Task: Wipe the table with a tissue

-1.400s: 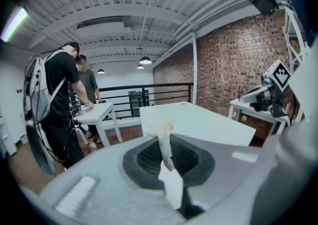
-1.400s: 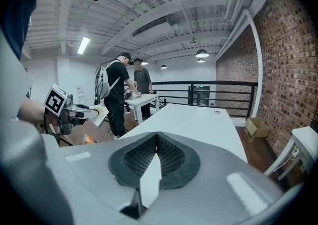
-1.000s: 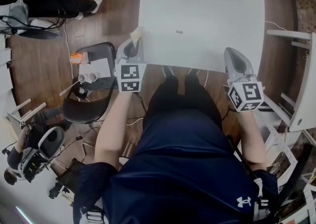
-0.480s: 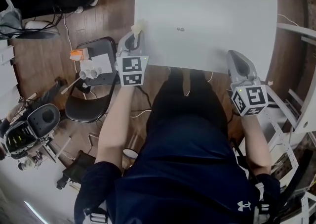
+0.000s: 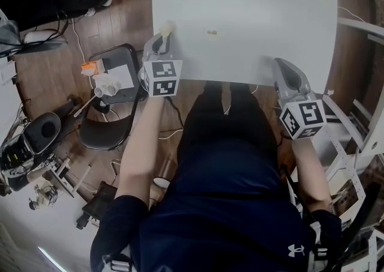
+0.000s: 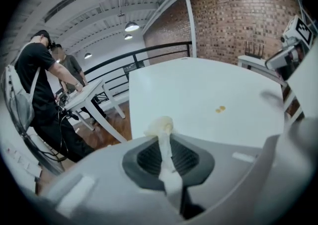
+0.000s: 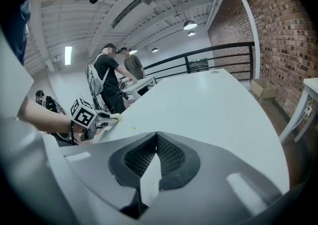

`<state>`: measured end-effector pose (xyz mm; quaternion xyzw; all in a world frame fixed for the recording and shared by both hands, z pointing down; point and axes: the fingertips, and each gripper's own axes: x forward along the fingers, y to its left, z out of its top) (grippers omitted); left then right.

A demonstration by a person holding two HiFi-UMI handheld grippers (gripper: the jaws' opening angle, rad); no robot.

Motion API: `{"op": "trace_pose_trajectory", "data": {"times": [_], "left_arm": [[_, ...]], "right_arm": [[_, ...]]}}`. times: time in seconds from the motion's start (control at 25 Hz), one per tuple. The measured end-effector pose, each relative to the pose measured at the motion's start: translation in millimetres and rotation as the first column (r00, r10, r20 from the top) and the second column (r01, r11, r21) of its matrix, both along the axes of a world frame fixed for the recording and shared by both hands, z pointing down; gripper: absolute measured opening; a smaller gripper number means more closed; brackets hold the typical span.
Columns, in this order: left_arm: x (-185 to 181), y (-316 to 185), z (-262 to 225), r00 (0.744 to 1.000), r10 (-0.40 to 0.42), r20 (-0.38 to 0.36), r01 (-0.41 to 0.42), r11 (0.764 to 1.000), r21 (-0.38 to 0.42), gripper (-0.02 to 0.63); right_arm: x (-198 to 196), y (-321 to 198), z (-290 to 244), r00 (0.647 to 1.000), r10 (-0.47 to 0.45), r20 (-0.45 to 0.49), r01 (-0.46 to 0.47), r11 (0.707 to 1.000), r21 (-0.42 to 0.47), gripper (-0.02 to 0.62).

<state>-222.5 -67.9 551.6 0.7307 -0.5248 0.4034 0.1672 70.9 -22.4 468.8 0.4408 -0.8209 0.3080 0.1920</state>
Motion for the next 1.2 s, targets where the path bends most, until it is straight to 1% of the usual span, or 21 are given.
{"op": "trace_pose_trajectory", "data": {"times": [0.08, 0.36, 0.56, 0.8, 1.0, 1.2], "left_arm": [[0, 0, 5, 1.0, -0.015, -0.001, 0.015, 1.0, -0.017, 0.012], [1, 2, 6, 0.999, -0.035, 0.017, 0.036, 0.999, -0.006, 0.012], [14, 4, 5, 1.0, -0.027, 0.009, 0.027, 1.0, -0.011, 0.012], [25, 0, 5, 1.0, -0.01, 0.016, 0.01, 1.0, 0.008, 0.012], [33, 0, 5, 1.0, -0.006, 0.024, 0.006, 1.0, 0.001, 0.012], [51, 1, 1, 1.0, 0.01, 0.025, -0.011, 1.0, 0.004, 0.012]], "right_arm": [[0, 4, 1, 1.0, 0.003, 0.013, -0.003, 1.0, -0.012, 0.005], [6, 9, 3, 1.0, 0.003, 0.028, -0.002, 1.0, -0.019, 0.005], [13, 7, 3, 1.0, 0.01, 0.027, -0.009, 1.0, -0.019, 0.005], [21, 8, 5, 0.999, 0.015, 0.028, -0.014, 1.0, -0.025, 0.005], [30, 8, 5, 0.999, 0.021, 0.033, -0.02, 0.999, -0.026, 0.005], [40, 7, 5, 0.999, 0.029, 0.045, -0.028, 0.999, -0.028, 0.005]]}}
